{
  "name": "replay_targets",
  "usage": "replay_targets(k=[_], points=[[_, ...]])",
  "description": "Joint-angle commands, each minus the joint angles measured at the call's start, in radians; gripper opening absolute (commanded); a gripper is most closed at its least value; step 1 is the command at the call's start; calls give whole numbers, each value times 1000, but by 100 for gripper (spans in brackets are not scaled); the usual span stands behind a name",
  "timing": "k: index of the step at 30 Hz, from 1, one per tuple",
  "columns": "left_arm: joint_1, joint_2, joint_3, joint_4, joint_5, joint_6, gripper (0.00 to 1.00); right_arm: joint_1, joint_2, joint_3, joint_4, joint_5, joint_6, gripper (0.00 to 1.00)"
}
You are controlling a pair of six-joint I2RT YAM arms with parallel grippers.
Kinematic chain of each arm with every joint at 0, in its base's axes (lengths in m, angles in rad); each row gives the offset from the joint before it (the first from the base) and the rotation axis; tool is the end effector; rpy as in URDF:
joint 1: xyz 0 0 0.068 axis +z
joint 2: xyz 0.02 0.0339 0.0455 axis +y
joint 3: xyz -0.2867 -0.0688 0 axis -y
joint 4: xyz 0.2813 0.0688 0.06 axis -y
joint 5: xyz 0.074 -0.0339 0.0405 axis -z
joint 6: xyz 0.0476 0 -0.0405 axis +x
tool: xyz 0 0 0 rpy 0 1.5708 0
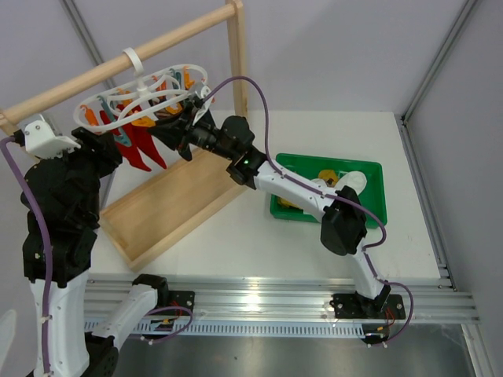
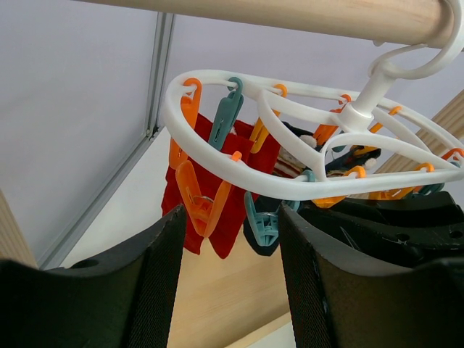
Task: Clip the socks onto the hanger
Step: Open the clamp at the hanger.
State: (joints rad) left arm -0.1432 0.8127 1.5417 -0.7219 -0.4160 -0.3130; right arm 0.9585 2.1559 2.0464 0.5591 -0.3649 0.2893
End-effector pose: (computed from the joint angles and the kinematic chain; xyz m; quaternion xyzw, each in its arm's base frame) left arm 0.1119 0.0033 0.5547 -0.2045 0.6745 -0.0153 0.7092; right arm 0.3144 0.4772 0.4329 -0.3169 0.4434 0.5649 0.6196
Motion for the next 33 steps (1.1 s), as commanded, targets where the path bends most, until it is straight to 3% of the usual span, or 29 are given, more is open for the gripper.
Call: replay_targets(k=[1,7,11,14,33], points=[[10,-1,29,13,-3,3,57,-7,-73,-6,58,-16,14,27],[10,8,31,6,-1,3,57,-15,-99,-31,64,-34,8,27],[10,8,29,6,9,-3,57,-18,-100,-31,70,-75,2,48],[10,9,26,1,23,-8,57,-21,-90,-3,62,-117,2,56],[10,-26,-37,7,60,-12,58,-12,31,208,-34,-195,13,66]])
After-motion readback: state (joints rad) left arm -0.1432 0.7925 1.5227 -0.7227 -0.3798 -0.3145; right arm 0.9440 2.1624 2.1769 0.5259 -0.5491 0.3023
